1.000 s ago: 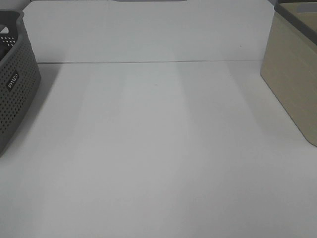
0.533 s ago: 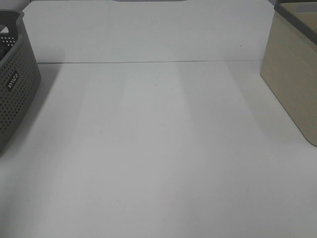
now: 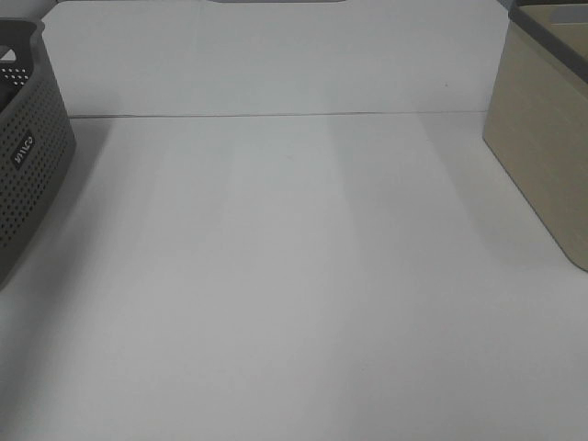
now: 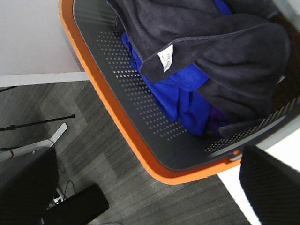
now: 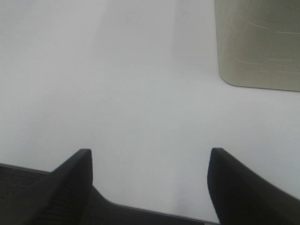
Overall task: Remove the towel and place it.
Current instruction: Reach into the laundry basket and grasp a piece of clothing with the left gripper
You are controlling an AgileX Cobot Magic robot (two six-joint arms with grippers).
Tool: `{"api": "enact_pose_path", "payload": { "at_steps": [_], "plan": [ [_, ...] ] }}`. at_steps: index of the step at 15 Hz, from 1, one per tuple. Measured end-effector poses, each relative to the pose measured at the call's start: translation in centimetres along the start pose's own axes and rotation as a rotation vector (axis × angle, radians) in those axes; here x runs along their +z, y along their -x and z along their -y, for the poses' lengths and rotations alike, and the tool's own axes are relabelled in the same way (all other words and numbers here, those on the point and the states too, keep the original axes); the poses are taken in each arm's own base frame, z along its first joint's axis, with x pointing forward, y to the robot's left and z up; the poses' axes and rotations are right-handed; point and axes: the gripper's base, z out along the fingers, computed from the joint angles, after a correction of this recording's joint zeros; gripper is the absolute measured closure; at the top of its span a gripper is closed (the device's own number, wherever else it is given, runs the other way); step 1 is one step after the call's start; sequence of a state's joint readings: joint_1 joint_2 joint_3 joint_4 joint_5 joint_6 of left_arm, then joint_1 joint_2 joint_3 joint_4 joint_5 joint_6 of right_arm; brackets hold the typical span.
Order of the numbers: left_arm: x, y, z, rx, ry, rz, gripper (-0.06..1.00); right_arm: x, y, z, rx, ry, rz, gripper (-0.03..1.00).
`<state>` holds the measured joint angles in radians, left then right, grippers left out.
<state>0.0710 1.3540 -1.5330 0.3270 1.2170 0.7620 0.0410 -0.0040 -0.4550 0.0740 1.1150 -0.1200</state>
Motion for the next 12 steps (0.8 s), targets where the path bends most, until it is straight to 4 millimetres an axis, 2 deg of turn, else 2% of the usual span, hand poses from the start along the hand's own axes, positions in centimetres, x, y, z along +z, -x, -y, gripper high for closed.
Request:
{"api": "enact_pose_path", "payload": {
  "at_steps": [2,3,5,7,10,12],
  "plan": [
    [4.0,0.5,-1.9,0.006,-0.035,-0.077,-0.05,0.0,0.0,0.0,0.0,0.0,0.0,0.28],
    [9.0,0.0,-3.1,0.062,-0.133,-0.139,-0.05,0.0,0.0,0.0,0.0,0.0,0.0,0.28],
    [13.3,0.0,-3.9,0.109,-0.208,-0.167,-0.05,0.0,0.0,0.0,0.0,0.0,0.0,0.28],
    [15.9,0.7,-4.4,0.143,-0.237,-0.165,-0.05,0.0,0.0,0.0,0.0,0.0,0.0,0.28],
    [20.7,2.3,-4.7,0.198,-0.287,-0.145,-0.05,0.0,0.0,0.0,0.0,0.0,0.0,0.28],
    [23.6,2.8,-4.3,0.222,-0.324,-0.147,-0.05,0.0,0.0,0.0,0.0,0.0,0.0,0.28]
  ]
}}
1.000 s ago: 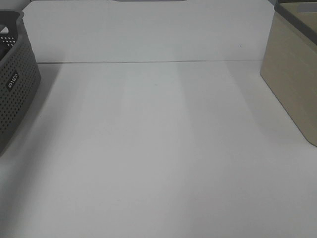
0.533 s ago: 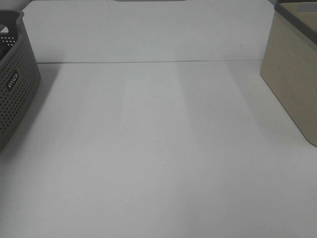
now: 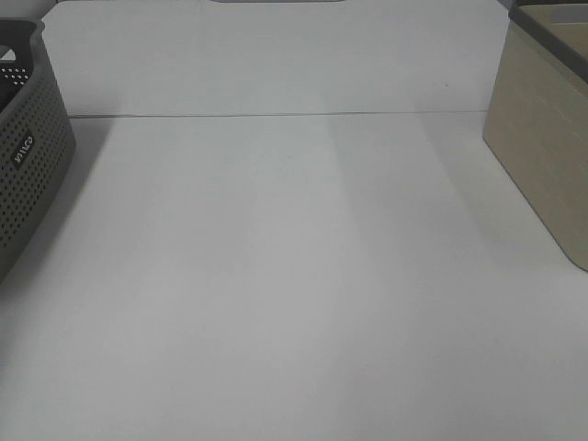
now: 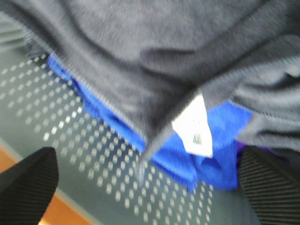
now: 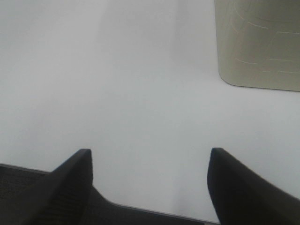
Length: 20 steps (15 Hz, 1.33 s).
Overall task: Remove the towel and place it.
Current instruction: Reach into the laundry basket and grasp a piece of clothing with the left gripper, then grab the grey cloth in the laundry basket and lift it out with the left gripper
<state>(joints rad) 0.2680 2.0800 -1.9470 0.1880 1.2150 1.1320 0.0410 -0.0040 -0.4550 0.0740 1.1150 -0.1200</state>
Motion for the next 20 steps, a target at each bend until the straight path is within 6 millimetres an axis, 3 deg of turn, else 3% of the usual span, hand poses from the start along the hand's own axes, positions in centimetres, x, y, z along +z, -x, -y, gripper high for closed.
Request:
{"api": "enact_pose_path", "payload": {
  "at_steps": [3,6,8,9,11,13,20],
  "plan": [
    [3.2,0.9,0.2,0.04,-0.072,0.016,-0.05,0.0,0.0,0.0,0.0,0.0,0.0,0.28],
    [4.0,1.2,0.4,0.07,-0.095,0.026,-0.02,0.0,0.0,0.0,0.0,0.0,0.0,0.28],
    [4.0,1.2,0.4,0.086,-0.094,0.029,0.05,0.0,0.0,0.0,0.0,0.0,0.0,0.28],
    [4.0,1.2,0.4,0.084,-0.094,0.029,0.27,0.0,0.0,0.0,0.0,0.0,0.0,0.28],
    [4.0,1.2,0.4,0.056,-0.094,0.027,0.51,0.0,0.0,0.0,0.0,0.0,0.0,0.28],
    [4.0,1.2,0.4,0.051,-0.095,0.027,0.64,0.0,0.0,0.0,0.0,0.0,0.0,0.28],
    [4.0,1.2,0.4,-0.162,-0.097,0.018,0.68,0.0,0.0,0.0,0.0,0.0,0.0,0.28]
  ]
}}
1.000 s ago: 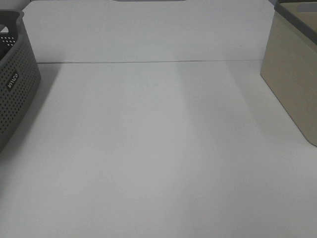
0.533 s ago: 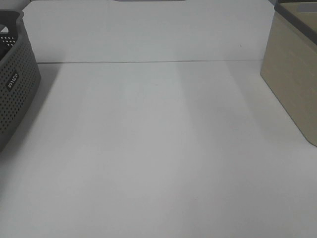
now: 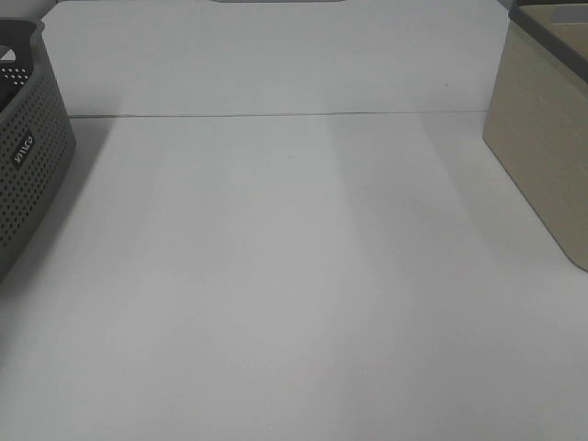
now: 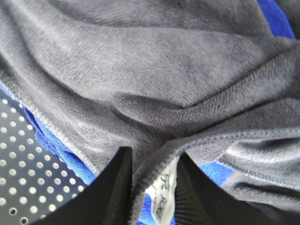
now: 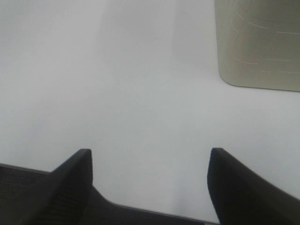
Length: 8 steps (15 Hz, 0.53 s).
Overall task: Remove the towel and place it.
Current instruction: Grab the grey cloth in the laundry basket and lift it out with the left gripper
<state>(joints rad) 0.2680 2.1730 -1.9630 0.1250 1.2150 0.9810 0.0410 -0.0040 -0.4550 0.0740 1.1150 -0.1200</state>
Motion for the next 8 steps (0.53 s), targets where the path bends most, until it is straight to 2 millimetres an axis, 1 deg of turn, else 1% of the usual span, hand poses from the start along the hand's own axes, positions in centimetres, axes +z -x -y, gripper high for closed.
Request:
{"api": "enact_pose_path", "payload": {
  "at_steps": [1,2,3,4,6,7,8],
  "plan": [
    [0.0,0.0,0.0,-0.012,0.0,0.0,0.7,0.0,0.0,0.0,0.0,0.0,0.0,0.28],
    [0.0,0.0,0.0,-0.004,0.001,-0.002,0.77,0.0,0.0,0.0,0.0,0.0,0.0,0.28],
    [0.0,0.0,0.0,0.026,0.002,-0.003,0.88,0.0,0.0,0.0,0.0,0.0,0.0,0.28],
    [0.0,0.0,0.0,0.062,0.002,-0.004,0.94,0.0,0.0,0.0,0.0,0.0,0.0,0.28],
    [0.0,0.0,0.0,0.084,0.0,-0.001,0.94,0.0,0.0,0.0,0.0,0.0,0.0,0.28],
    [-0.1,0.0,0.0,0.067,0.002,0.003,0.94,0.0,0.0,0.0,0.0,0.0,0.0,0.28],
    [-1.1,0.0,0.0,0.044,0.018,0.013,0.94,0.0,0.0,0.0,0.0,0.0,0.0,0.28]
  ]
}}
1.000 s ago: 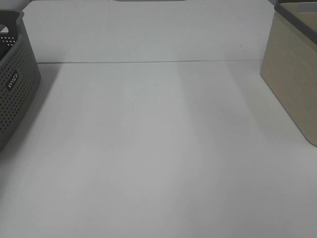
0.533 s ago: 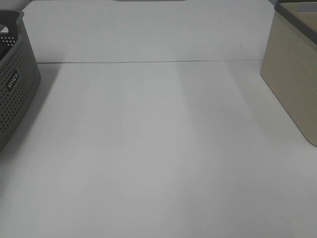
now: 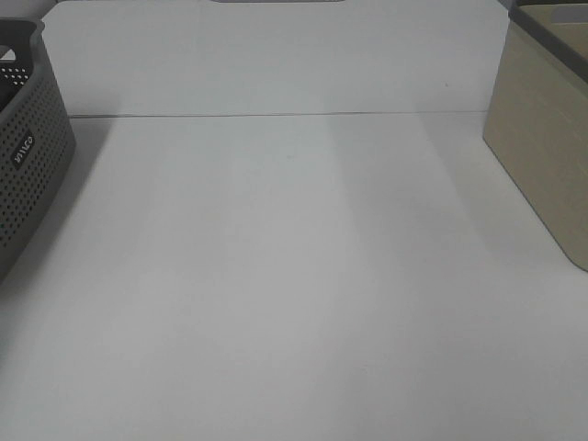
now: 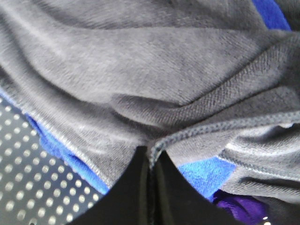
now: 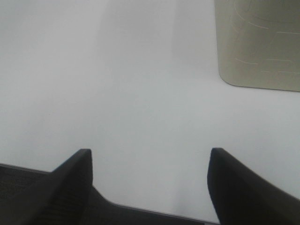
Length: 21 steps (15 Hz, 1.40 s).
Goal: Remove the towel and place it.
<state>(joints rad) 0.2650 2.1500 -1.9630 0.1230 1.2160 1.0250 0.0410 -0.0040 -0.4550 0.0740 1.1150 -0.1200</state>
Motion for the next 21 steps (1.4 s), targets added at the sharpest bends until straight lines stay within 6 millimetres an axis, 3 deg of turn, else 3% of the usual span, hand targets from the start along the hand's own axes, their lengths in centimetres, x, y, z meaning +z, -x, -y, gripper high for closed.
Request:
{"api": "enact_pose_path", "payload": {
  "at_steps": [1,2,6,10,11,12,13,18,21],
  "plan": [
    [-0.8,-0.1,0.0,-0.017,0.014,0.009,0.94,0.0,0.0,0.0,0.0,0.0,0.0,0.28],
    [-2.9,0.0,0.1,-0.039,0.051,0.033,0.94,0.0,0.0,0.0,0.0,0.0,0.0,0.28],
    [-14.2,-0.3,2.4,-0.147,0.21,0.223,0.94,0.0,0.0,0.0,0.0,0.0,0.0,0.28],
    [-23.6,-1.2,6.7,-0.153,0.349,0.393,0.94,0.0,0.0,-0.1,0.004,0.011,0.001,0.28],
    [-24.3,-1.2,7.1,-0.146,0.358,0.407,0.94,0.0,0.0,-0.2,0.007,0.019,0.002,0.28],
    [-26.4,-1.4,8.6,-0.124,0.388,0.452,0.94,0.0,0.1,-0.4,0.016,0.043,0.005,0.28],
    [-29.8,-1.5,11.4,-0.078,0.425,0.539,0.94,0.0,0.3,-1.0,0.042,0.11,0.01,0.28],
    [-34.0,0.0,15.2,-0.019,0.478,0.671,0.94,1.2,2.0,-2.3,-0.006,0.295,-0.05,0.28],
    [-36.1,1.8,18.4,0.089,0.453,0.783,0.94,2.1,4.8,-2.7,-0.046,0.372,0.081,0.28]
  ]
}}
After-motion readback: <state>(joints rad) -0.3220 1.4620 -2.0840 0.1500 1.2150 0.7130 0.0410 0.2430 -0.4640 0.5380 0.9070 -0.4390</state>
